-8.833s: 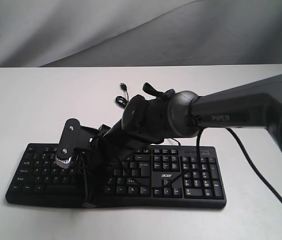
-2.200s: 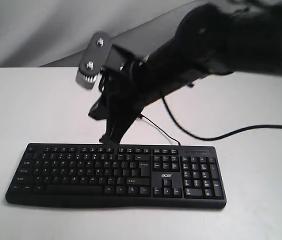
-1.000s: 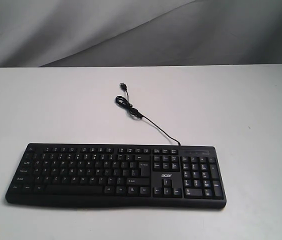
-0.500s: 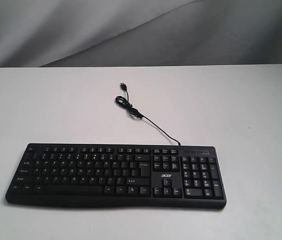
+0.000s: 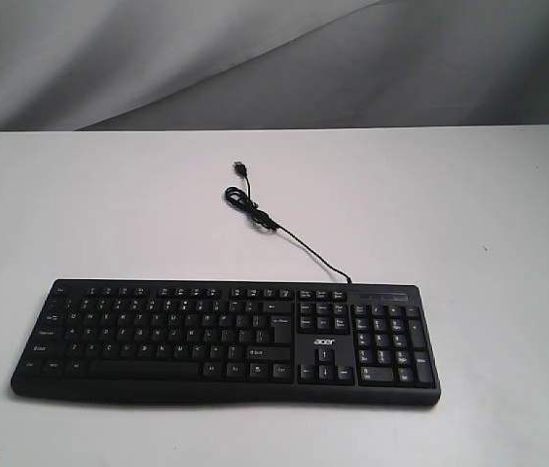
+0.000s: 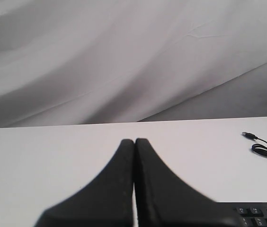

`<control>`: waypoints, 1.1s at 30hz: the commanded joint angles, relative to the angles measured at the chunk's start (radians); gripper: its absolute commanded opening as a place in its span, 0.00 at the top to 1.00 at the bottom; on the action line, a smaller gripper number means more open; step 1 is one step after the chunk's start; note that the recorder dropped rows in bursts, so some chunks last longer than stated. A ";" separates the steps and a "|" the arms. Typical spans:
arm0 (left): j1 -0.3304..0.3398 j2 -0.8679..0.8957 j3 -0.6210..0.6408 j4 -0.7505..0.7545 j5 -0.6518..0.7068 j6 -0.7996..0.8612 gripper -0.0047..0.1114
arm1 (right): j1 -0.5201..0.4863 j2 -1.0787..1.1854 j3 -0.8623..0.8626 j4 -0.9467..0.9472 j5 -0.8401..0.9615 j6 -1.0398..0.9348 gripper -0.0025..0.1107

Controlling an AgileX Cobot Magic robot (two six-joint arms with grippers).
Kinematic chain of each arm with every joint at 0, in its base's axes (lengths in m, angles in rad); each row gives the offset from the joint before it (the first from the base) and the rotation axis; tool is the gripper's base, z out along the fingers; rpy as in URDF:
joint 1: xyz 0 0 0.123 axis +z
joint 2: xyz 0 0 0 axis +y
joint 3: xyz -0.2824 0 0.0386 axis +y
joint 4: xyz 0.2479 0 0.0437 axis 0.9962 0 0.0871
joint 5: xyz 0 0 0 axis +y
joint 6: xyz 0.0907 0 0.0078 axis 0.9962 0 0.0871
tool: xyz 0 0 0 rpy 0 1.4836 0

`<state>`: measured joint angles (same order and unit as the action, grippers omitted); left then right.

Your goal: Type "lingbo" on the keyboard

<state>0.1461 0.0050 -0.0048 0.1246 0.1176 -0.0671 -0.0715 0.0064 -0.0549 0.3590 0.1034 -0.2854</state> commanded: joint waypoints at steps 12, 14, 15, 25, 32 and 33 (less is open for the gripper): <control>-0.007 -0.005 0.005 0.000 -0.009 -0.002 0.96 | -0.008 -0.006 0.028 -0.319 0.222 0.285 0.98; -0.007 -0.005 0.005 0.000 -0.009 -0.002 0.96 | -0.008 -0.006 0.055 -0.342 0.217 0.285 0.98; -0.007 -0.005 0.005 0.000 -0.009 -0.002 0.96 | -0.008 -0.006 0.055 -0.350 0.215 0.285 0.98; -0.007 -0.005 0.005 0.000 -0.009 -0.002 0.96 | -0.008 -0.006 0.055 -0.353 0.235 0.285 0.98; -0.007 -0.005 0.005 0.000 -0.009 -0.002 0.96 | -0.008 -0.006 0.055 -0.353 0.235 0.285 0.98; -0.007 -0.005 0.005 0.000 -0.009 -0.002 0.96 | -0.008 -0.006 0.055 -0.353 0.235 0.285 0.98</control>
<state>0.1461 0.0050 -0.0048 0.1246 0.1176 -0.0671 -0.0715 0.0028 -0.0037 0.0176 0.3366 0.0000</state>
